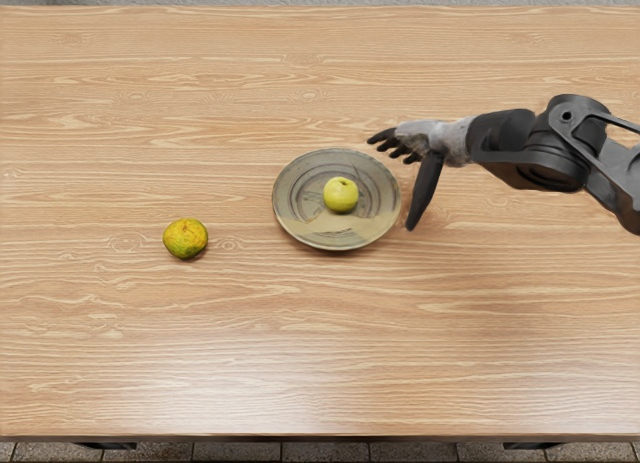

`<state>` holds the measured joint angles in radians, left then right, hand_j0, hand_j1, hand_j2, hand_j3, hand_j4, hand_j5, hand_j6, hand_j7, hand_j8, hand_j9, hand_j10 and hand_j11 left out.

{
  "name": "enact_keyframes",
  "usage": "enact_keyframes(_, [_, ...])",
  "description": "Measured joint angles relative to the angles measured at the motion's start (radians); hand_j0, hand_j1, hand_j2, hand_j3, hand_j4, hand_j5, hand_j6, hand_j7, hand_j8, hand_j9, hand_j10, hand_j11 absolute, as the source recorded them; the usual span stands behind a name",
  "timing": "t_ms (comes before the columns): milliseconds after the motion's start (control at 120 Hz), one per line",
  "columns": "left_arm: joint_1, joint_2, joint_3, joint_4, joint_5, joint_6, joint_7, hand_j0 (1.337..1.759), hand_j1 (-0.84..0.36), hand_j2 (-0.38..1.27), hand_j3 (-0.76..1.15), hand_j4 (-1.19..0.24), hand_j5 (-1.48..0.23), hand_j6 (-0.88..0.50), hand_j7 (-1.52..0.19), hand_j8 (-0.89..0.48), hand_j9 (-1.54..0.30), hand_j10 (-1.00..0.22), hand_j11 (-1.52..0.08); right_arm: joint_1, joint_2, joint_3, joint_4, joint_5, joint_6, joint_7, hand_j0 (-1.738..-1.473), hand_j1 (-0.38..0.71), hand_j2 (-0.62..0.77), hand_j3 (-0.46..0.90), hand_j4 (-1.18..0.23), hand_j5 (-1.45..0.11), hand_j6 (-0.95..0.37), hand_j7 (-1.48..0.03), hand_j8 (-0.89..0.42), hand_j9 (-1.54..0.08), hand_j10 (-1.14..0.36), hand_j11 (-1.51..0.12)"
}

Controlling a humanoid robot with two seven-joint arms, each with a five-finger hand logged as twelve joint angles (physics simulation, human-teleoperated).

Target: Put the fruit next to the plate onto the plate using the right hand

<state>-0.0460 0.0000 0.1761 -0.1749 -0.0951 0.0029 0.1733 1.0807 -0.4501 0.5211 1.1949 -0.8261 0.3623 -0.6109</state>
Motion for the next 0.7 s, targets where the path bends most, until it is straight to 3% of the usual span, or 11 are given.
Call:
enact_keyframes(200, [0.000, 0.000, 0.000, 0.000, 0.000, 0.000, 0.000, 1.658, 0.35, 0.00, 0.00, 0.00, 0.00, 0.00, 0.00, 0.00, 0.00, 0.00, 0.00, -0.005, -0.158, 0.051, 0.002, 0.157, 0.195, 0.000, -1.658, -0.32, 0.00, 0.00, -0.02, -0.03, -0.02, -0.03, -0.02, -0.03, -0.02, -0.03])
enact_keyframes(483, [0.000, 0.000, 0.000, 0.000, 0.000, 0.000, 0.000, 1.658, 0.35, 0.00, 0.00, 0.00, 0.00, 0.00, 0.00, 0.00, 0.00, 0.00, 0.00, -0.006, -0.342, 0.069, 0.000, 0.337, 0.245, 0.000, -1.658, -0.34, 0.00, 0.00, -0.01, -0.01, -0.01, -0.01, -0.01, -0.01, -0.01, -0.01])
enact_keyframes(700, [-0.002, 0.000, 0.001, -0.004, 0.000, -0.001, 0.000, 1.658, 0.35, 0.00, 0.00, 0.00, 0.00, 0.00, 0.00, 0.00, 0.00, 0.00, 0.00, -0.014, -0.393, 0.065, 0.001, 0.393, 0.249, 0.000, -1.658, -0.35, 0.00, 0.00, 0.00, 0.00, 0.00, 0.00, 0.00, 0.00, 0.00, 0.00])
